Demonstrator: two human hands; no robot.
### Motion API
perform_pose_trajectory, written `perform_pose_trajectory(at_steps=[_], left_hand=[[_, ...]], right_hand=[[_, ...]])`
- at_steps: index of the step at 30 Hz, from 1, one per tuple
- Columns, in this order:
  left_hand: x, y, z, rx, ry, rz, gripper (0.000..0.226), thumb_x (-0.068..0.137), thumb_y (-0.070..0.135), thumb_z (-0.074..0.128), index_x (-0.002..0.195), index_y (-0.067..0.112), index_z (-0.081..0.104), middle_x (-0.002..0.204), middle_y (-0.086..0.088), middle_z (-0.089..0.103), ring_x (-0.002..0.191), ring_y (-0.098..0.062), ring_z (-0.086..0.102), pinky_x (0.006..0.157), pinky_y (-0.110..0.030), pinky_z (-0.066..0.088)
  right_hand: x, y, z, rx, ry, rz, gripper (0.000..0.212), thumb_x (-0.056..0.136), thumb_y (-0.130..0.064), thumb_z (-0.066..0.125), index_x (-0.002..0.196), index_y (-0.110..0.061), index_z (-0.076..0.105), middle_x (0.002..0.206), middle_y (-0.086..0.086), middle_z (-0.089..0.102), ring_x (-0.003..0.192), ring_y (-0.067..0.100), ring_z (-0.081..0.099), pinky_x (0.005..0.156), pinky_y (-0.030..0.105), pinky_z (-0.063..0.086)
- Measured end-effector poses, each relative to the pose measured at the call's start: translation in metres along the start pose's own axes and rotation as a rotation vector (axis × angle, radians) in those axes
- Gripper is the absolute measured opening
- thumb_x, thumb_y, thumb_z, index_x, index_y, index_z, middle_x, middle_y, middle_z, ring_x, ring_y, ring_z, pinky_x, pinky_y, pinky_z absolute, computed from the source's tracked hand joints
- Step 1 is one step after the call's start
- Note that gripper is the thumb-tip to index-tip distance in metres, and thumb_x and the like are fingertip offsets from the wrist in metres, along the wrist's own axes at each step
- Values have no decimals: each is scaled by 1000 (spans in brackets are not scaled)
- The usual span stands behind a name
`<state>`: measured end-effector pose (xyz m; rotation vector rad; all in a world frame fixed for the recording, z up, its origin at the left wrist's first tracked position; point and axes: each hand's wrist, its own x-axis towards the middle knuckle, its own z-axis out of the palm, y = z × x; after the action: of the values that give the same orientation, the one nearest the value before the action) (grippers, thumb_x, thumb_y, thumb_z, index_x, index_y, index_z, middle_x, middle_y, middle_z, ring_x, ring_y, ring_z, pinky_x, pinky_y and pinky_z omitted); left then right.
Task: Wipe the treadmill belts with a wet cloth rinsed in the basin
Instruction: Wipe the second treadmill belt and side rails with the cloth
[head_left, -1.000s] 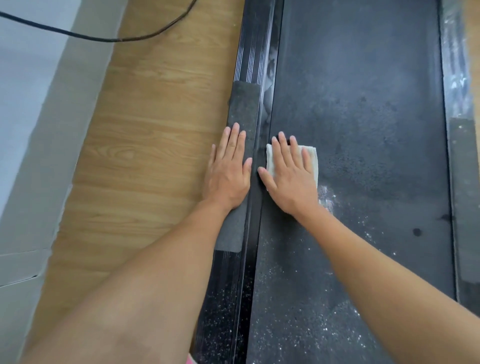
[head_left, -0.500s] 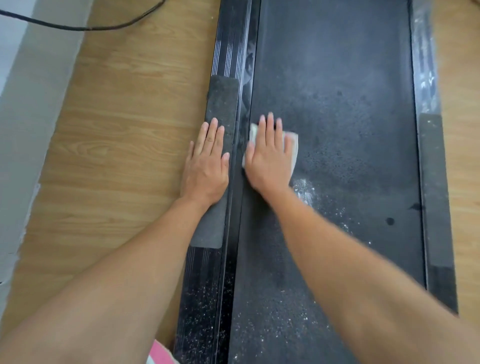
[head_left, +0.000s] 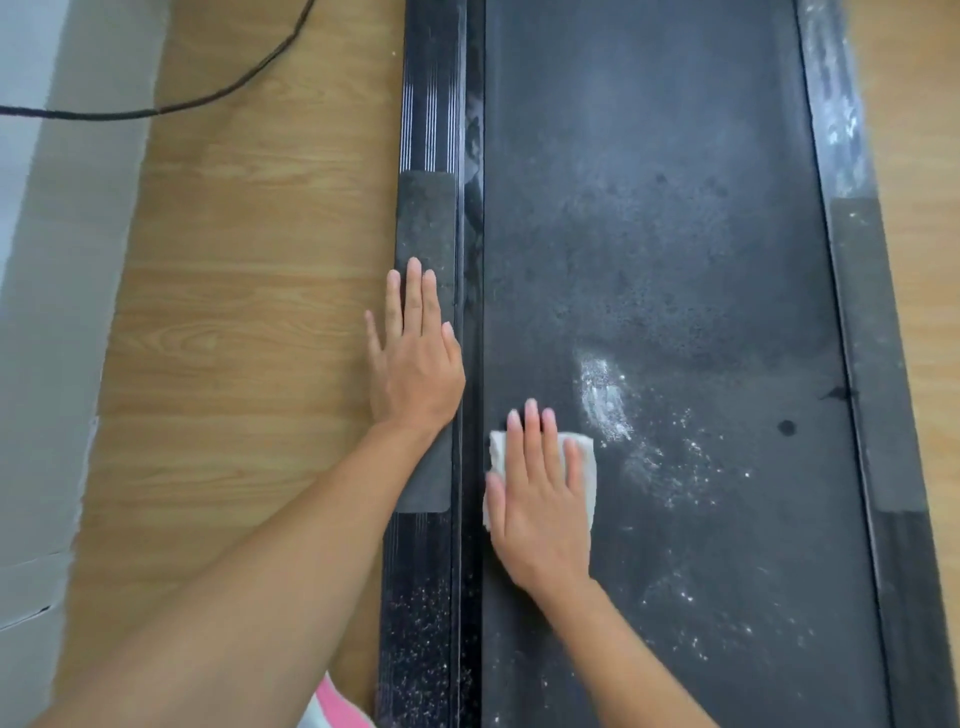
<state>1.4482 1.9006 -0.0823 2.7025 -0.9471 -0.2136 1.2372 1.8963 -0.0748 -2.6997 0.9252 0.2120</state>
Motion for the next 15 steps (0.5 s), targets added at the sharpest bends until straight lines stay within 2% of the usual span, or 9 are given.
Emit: perform_pose_trajectory(at_steps=[3, 5, 8, 10, 12, 15], left_hand=[[0, -3, 8, 33, 47, 2, 62, 109, 30, 25, 168, 16, 11, 176, 3, -2, 162, -19, -1, 126, -54, 25], [1, -3, 9, 38, 51, 12, 62, 109, 30, 25, 168, 16, 12, 176, 3, -1, 163, -20, 0, 125, -52, 29], [0, -1, 7, 48, 51, 13, 62, 109, 31, 25, 167, 15, 13, 176, 2, 1, 163, -20, 1, 120, -50, 37], [-1, 1, 2, 27, 27, 1, 62, 108, 31, 25, 167, 15, 13, 176, 2, 1, 163, -19, 1, 114, -48, 44], [-1, 2, -1, 21, 12, -8, 63, 108, 31, 27, 167, 14, 14, 176, 2, 1, 163, -19, 1, 109, -48, 48], [0, 5, -5, 5, -16, -17, 63, 107, 30, 28, 167, 15, 15, 176, 2, 1, 163, -19, 2, 106, -49, 50]], right_hand=[[151, 16, -25, 36, 150, 91, 67, 110, -42, 21, 168, -11, 12, 177, 9, 3, 164, 25, -1, 131, 52, 8], [232, 27, -52, 52, 163, 151, 67, 110, -42, 20, 168, -11, 11, 177, 8, 3, 164, 26, 0, 131, 52, 7], [271, 33, -66, 51, 135, 168, 67, 111, -42, 18, 169, -11, 5, 177, 9, -2, 163, 27, -4, 131, 54, 6], [224, 36, -58, 42, 144, 153, 68, 110, -42, 19, 168, -9, 8, 177, 11, 1, 163, 29, -1, 130, 55, 11], [124, 36, -37, 11, 106, 147, 68, 111, -43, 20, 168, -8, 8, 177, 11, -1, 164, 29, -2, 129, 55, 15], [-41, 20, -16, 32, -65, 66, 67, 113, -41, 25, 168, -9, 5, 177, 9, -10, 163, 28, -8, 129, 53, 15]])
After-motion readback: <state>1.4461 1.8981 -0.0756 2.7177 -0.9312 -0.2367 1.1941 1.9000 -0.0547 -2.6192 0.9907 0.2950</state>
